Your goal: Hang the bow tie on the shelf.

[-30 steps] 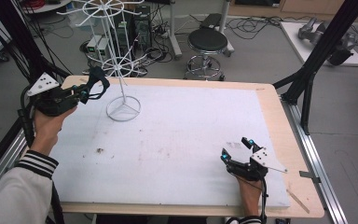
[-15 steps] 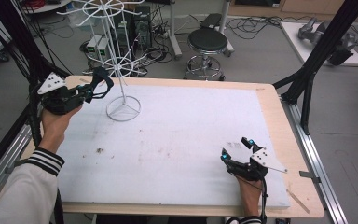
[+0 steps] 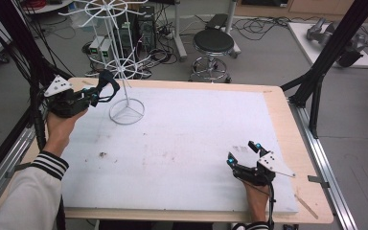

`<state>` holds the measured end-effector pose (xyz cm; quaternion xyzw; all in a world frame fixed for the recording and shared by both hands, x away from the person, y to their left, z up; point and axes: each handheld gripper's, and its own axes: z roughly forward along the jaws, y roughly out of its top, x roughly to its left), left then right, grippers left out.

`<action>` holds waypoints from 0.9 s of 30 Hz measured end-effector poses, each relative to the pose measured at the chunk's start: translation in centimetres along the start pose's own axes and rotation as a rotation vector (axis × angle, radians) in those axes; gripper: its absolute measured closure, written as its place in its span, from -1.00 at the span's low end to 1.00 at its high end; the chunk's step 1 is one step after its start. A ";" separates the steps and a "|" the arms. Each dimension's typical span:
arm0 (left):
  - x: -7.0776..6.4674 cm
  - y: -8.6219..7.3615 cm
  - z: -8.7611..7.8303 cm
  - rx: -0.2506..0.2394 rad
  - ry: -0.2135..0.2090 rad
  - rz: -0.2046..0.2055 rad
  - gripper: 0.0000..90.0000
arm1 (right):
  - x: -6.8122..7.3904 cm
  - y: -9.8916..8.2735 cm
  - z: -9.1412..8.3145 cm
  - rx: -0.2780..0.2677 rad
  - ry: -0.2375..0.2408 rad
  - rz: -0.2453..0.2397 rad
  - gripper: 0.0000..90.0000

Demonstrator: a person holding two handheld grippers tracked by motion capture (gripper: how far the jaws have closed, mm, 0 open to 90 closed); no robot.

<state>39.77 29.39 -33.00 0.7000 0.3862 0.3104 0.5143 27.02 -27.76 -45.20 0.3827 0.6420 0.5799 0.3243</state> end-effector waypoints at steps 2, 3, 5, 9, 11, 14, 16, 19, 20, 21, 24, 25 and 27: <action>0.0 0.0 0.0 0.000 -0.003 0.001 0.72 | 0.0 0.0 0.0 -0.001 -0.002 -0.002 -0.76; 0.0 0.0 0.0 0.002 -0.003 0.001 0.69 | 0.0 0.0 0.0 -0.001 -0.001 -0.004 -0.76; 0.0 -0.1 0.0 0.004 -0.006 -0.004 0.60 | 0.0 0.0 0.0 -0.001 -0.001 -0.005 -0.76; 0.0 -0.2 0.0 0.011 0.023 -0.015 -0.13 | 0.0 0.0 0.0 -0.001 -0.001 -0.005 -0.76; 0.2 -0.3 -0.1 -0.003 0.017 -0.026 -0.26 | 0.0 0.0 0.0 -0.001 -0.002 -0.006 -0.76; 0.5 -0.6 -0.3 -0.016 -0.005 -0.036 -0.53 | 0.1 0.0 0.0 0.002 -0.003 -0.004 -0.76; 0.6 -0.8 -0.5 -0.018 -0.012 -0.042 -0.57 | 0.0 0.0 0.0 0.000 -0.001 -0.007 -0.76; 0.8 -0.9 -0.8 -0.017 -0.020 -0.052 -0.62 | 0.1 0.0 0.0 -0.004 -0.003 -0.017 -0.76; 0.8 -1.0 -1.0 -0.029 -0.024 -0.054 -0.62 | 0.1 0.0 0.0 -0.004 -0.003 -0.017 -0.76; 0.9 -1.1 -1.3 -0.039 -0.030 -0.053 -0.63 | 0.1 0.0 0.0 -0.007 -0.003 -0.013 -0.76; 1.0 -1.5 -1.9 -0.062 -0.047 -0.057 -0.68 | 0.0 0.0 -0.1 -0.008 -0.002 0.000 -0.76; 0.8 -2.1 -2.5 -0.089 -0.058 -0.053 -0.68 | 0.0 0.0 -0.1 -0.006 -0.001 0.004 -0.76; 0.7 -2.3 -2.7 -0.097 -0.056 -0.044 -0.68 | 0.0 0.0 -0.1 -0.008 -0.003 -0.002 -0.76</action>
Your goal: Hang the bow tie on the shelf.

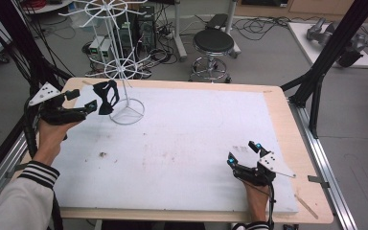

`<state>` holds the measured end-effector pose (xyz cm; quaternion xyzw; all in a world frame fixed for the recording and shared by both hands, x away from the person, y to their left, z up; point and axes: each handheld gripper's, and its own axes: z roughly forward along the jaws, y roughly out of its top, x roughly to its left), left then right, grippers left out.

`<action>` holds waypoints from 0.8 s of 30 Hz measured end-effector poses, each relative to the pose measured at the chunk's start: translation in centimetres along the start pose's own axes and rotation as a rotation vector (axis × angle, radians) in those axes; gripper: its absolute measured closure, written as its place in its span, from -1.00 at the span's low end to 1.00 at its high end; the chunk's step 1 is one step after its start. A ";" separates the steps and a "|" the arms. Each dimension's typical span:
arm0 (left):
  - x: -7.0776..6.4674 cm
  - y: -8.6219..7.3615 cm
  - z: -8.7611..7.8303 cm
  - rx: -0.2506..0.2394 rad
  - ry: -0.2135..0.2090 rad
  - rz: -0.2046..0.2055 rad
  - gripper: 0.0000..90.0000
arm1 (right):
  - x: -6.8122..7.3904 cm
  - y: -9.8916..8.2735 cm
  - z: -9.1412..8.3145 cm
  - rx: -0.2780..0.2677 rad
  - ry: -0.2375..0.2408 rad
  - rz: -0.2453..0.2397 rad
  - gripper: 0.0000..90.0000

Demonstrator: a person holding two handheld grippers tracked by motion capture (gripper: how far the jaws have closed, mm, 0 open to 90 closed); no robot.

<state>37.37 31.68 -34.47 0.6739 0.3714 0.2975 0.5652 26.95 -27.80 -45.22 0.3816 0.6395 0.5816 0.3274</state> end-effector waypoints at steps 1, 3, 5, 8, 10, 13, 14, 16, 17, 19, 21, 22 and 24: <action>-0.4 -0.7 -0.6 -0.028 -0.017 0.002 -0.68 | 0.1 0.0 0.0 0.001 -0.001 -0.006 -0.76; -0.7 -1.1 -0.9 -0.047 -0.029 0.004 -0.68 | 0.0 0.0 0.0 -0.003 -0.003 -0.010 -0.76; -1.4 -2.0 -1.6 -0.070 -0.052 0.028 -0.68 | 0.0 0.0 0.0 -0.003 -0.001 -0.002 -0.76; -3.1 -4.4 -2.7 -0.112 -0.095 0.078 -0.69 | -0.1 0.0 0.0 -0.001 -0.001 0.008 -0.76; -3.5 -5.1 -3.0 -0.112 -0.102 0.088 -0.69 | 0.0 0.0 0.0 0.000 -0.002 0.006 -0.76; -4.5 -6.9 -3.7 -0.104 -0.104 0.107 -0.70 | 0.0 0.0 0.0 -0.001 -0.008 -0.006 -0.76; -4.8 -8.0 -4.1 -0.110 -0.104 0.100 -0.70 | 0.0 0.0 0.0 -0.001 -0.009 -0.003 -0.76; -4.9 -8.9 -4.4 -0.122 -0.096 0.086 -0.71 | 0.0 0.0 0.0 0.001 -0.011 0.000 -0.76; -4.9 -9.4 -4.6 -0.124 -0.094 0.077 -0.71 | 0.0 0.0 0.0 0.001 -0.011 0.000 -0.76; -5.0 -10.2 -4.8 -0.127 -0.090 0.067 -0.71 | 0.0 0.0 0.0 0.002 -0.010 0.002 -0.76; -5.1 -10.9 -5.0 -0.129 -0.081 0.054 -0.71 | 0.1 0.0 0.0 0.002 -0.011 0.004 -0.76; -5.1 -10.9 -5.0 -0.129 -0.081 0.054 -0.71 | 0.0 0.0 0.0 0.000 -0.012 0.001 -0.76; -5.2 -11.8 -5.3 -0.153 -0.073 0.042 -0.71 | 0.0 0.0 0.0 -0.002 -0.012 -0.002 -0.76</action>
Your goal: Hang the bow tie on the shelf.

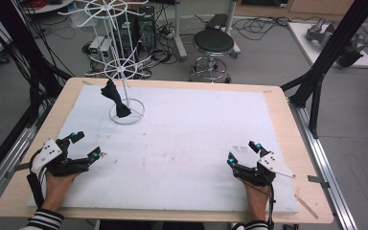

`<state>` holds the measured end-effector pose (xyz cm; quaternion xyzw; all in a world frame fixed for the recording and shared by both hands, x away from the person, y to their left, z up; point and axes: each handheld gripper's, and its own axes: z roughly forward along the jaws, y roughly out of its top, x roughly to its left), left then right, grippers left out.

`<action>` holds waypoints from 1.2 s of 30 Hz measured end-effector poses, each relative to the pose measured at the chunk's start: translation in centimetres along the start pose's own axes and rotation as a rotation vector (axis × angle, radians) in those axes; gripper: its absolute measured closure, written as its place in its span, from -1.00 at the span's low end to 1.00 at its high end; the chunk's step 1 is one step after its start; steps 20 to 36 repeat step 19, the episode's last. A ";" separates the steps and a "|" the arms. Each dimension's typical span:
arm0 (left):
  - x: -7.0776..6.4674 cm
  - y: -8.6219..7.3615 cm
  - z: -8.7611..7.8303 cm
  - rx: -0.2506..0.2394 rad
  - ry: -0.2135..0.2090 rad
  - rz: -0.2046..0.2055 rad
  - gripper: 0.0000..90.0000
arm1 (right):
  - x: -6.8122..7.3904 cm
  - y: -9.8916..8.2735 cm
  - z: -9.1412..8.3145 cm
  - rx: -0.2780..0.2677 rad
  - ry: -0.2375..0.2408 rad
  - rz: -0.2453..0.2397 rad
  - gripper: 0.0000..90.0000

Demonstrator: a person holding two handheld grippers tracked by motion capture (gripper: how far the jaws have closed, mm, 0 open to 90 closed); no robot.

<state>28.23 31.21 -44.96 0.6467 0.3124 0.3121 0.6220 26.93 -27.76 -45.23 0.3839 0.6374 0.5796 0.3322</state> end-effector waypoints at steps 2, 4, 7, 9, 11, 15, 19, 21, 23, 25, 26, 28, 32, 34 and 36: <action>-0.1 -0.3 -0.2 -0.005 -0.001 0.007 -0.71 | 0.1 0.0 0.0 0.001 -0.004 0.003 -0.76; -0.2 -0.3 -0.3 -0.015 -0.001 0.017 -0.71 | 0.1 0.0 0.0 0.001 -0.003 0.003 -0.76; -0.4 -0.5 -0.4 -0.046 -0.008 0.018 -0.71 | 0.0 0.0 0.0 -0.003 -0.003 0.005 -0.76; -0.3 -0.5 -0.5 -0.051 -0.009 0.015 -0.71 | 0.0 0.0 -0.1 -0.004 -0.003 0.003 -0.76; -0.2 -0.6 -0.7 -0.066 -0.004 -0.008 -0.71 | 0.0 0.0 -0.1 -0.006 -0.004 0.006 -0.76; -0.2 -0.6 -0.6 -0.061 -0.005 0.003 -0.71 | 0.1 0.0 -0.1 -0.005 -0.006 0.007 -0.76; -0.2 -0.6 -0.5 -0.057 -0.006 -0.001 -0.71 | 0.1 0.0 -0.1 -0.008 -0.008 0.002 -0.76; -0.2 -0.6 -0.5 -0.057 -0.006 -0.001 -0.71 | 0.1 0.0 -0.1 -0.008 -0.008 0.002 -0.76; -0.2 -0.6 -0.5 -0.057 -0.006 -0.001 -0.71 | 0.1 0.0 -0.1 -0.008 -0.008 0.002 -0.76; -0.2 -0.6 -0.5 -0.057 -0.006 -0.001 -0.71 | 0.1 0.0 -0.1 -0.008 -0.008 0.002 -0.76; -0.2 -0.6 -0.5 -0.057 -0.006 -0.001 -0.71 | 0.1 0.0 -0.1 -0.008 -0.008 0.002 -0.76; -0.2 -0.6 -0.5 -0.057 -0.006 -0.001 -0.71 | 0.1 0.0 -0.1 -0.008 -0.008 0.002 -0.76; -0.2 -0.6 -0.5 -0.057 -0.006 -0.001 -0.71 | 0.1 0.0 -0.1 -0.008 -0.008 0.002 -0.76; -0.2 -0.6 -0.5 -0.057 -0.006 -0.001 -0.71 | 0.1 0.0 -0.1 -0.008 -0.008 0.002 -0.76; -0.2 -0.6 -0.5 -0.057 -0.006 -0.001 -0.71 | 0.1 0.0 -0.1 -0.008 -0.008 0.002 -0.76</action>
